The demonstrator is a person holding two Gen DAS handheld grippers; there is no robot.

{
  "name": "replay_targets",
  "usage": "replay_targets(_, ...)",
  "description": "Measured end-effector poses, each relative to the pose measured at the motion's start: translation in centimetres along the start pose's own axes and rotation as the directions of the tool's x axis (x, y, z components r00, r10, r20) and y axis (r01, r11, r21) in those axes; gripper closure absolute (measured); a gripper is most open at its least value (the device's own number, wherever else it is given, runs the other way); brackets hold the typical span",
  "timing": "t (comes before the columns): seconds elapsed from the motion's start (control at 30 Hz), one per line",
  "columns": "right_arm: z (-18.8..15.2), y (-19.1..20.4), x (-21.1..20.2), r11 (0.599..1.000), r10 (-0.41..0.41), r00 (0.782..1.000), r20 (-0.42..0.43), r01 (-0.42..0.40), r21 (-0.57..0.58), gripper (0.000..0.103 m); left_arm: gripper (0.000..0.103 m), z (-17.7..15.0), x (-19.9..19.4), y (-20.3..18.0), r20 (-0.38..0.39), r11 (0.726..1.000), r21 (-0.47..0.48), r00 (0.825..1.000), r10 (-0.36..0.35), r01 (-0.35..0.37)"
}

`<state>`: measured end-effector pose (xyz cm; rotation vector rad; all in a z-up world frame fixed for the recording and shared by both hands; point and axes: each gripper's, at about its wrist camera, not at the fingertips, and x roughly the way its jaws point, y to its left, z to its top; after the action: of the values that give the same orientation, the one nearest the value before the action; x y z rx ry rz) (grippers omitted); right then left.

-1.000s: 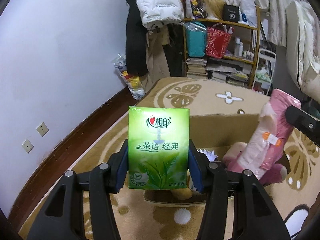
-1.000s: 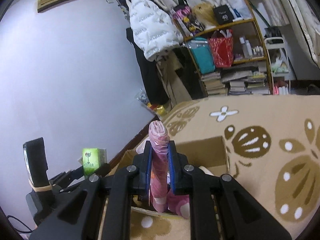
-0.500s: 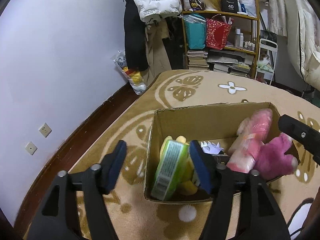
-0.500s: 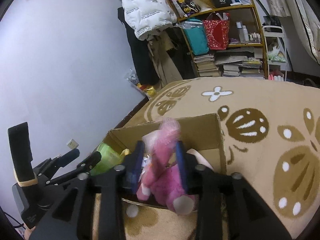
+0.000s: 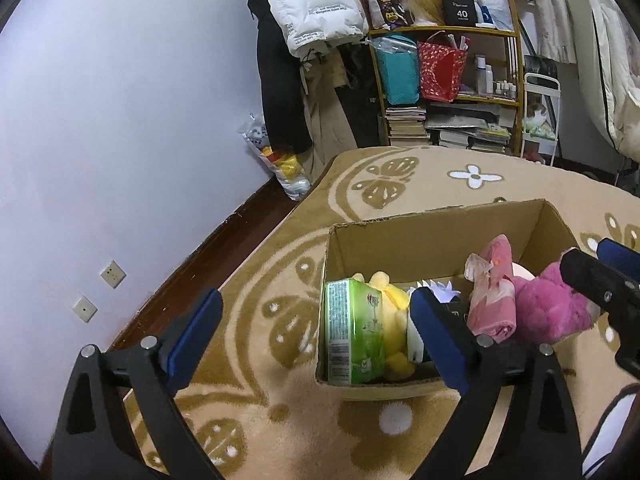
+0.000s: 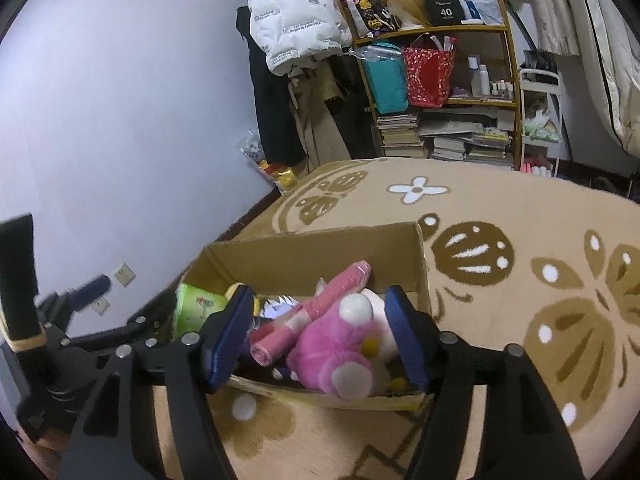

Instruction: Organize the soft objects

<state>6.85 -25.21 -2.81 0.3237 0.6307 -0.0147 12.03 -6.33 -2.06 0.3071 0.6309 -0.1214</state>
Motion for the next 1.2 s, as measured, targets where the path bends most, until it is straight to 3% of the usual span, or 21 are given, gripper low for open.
replay_targets(0.27,-0.6,-0.2,-1.5,1.0,-0.012,1.0,0.02,0.012,0.009,0.006,0.002,-0.5,-1.9,0.2,0.013,1.0,-0.005,1.0,-0.011,0.011)
replay_targets(0.37,-0.9,-0.5,-2.4,1.0,-0.015,0.999,0.035,0.014,0.025,0.0,0.0,-0.6,-2.7,0.7,0.022,0.998,-0.037,0.998,-0.055,0.056)
replay_targets(0.67,-1.7,-1.3,-4.5,0.998,-0.054,0.996,0.07,0.052,0.036,0.0,0.0,-1.2,-5.3,2.4,0.056,0.996,-0.086,0.998,-0.035,0.04)
replay_targets(1.2,-4.1,-1.2,-9.2,0.998,-0.062,0.989,0.132,0.057,0.041,0.0,0.0,-3.0,-10.2,5.2,0.108,0.986,-0.147,0.992,-0.062,0.078)
